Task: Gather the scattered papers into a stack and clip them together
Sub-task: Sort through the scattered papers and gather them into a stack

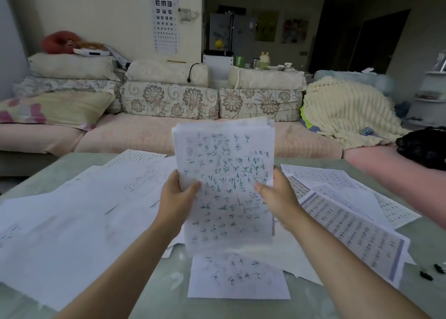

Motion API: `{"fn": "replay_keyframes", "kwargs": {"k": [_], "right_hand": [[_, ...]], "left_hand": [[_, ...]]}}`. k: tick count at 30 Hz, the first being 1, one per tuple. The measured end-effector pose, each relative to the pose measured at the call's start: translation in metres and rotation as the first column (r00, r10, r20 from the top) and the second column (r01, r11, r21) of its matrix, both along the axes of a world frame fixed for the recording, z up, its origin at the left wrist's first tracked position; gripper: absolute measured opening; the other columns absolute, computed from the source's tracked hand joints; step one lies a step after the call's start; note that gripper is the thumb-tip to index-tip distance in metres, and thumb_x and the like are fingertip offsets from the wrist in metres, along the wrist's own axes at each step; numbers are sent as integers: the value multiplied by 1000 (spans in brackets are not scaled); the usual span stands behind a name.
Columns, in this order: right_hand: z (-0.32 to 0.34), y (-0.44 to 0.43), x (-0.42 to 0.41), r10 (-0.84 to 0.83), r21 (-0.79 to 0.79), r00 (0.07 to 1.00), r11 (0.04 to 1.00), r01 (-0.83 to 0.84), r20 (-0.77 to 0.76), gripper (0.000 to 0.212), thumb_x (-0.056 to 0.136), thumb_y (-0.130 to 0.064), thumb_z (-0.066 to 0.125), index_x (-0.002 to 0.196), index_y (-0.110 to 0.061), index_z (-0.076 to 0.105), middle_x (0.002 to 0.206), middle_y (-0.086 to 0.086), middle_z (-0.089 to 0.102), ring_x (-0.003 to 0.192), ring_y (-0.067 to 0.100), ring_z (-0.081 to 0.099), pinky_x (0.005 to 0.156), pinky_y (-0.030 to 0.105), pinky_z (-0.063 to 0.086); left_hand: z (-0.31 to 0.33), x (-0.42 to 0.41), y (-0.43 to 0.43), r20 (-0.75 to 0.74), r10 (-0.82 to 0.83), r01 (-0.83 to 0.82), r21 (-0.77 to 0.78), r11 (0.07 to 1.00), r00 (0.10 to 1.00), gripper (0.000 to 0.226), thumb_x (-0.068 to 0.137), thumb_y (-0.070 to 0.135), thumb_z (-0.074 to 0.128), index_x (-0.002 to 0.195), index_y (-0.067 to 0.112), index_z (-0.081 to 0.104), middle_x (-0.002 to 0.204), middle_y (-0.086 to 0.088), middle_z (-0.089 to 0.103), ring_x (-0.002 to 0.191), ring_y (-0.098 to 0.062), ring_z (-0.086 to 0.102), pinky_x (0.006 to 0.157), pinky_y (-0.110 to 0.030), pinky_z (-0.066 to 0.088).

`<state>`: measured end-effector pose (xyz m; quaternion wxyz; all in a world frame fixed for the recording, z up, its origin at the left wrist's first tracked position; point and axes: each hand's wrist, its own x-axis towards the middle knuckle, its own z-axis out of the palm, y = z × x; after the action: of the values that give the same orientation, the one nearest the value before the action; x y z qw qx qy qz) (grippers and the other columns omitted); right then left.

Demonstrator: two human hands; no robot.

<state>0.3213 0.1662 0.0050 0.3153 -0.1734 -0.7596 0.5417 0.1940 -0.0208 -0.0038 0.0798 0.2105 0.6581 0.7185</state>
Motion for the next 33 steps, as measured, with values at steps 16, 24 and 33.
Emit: {"fn": "replay_keyframes", "kwargs": {"k": [16, 24, 33], "right_hand": [[0, -8, -8, 13, -147, 998, 989, -22, -57, 41, 89, -3, 68, 120, -27, 57, 111, -14, 71, 104, 3, 67, 86, 28, 53], [1, -4, -9, -49, -172, 996, 984, 35, -75, 39, 90, 3, 59, 115, -26, 54, 113, -6, 66, 104, 10, 64, 82, 34, 52], [-9, -9, -12, -34, -70, 996, 997, 40, 81, 32, 97, -5, 48, 121, -27, 46, 118, -5, 61, 107, 15, 59, 89, 38, 49]], "left_hand": [[85, 9, 16, -109, 188, -152, 277, 949, 976, 23, 87, 47, 65, 92, 24, 65, 81, 11, 61, 74, -4, 58, 68, -27, 48], [95, 2, 24, -55, 231, -212, 235, 949, 972, 18, 85, 27, 65, 102, 29, 61, 95, -3, 69, 67, -12, 60, 58, -33, 48], [24, 0, 0, -91, 3, -2, 3, 1000, 996, 31, 80, 18, 55, 110, 22, 50, 106, -1, 64, 97, -19, 65, 74, -39, 57]]}}
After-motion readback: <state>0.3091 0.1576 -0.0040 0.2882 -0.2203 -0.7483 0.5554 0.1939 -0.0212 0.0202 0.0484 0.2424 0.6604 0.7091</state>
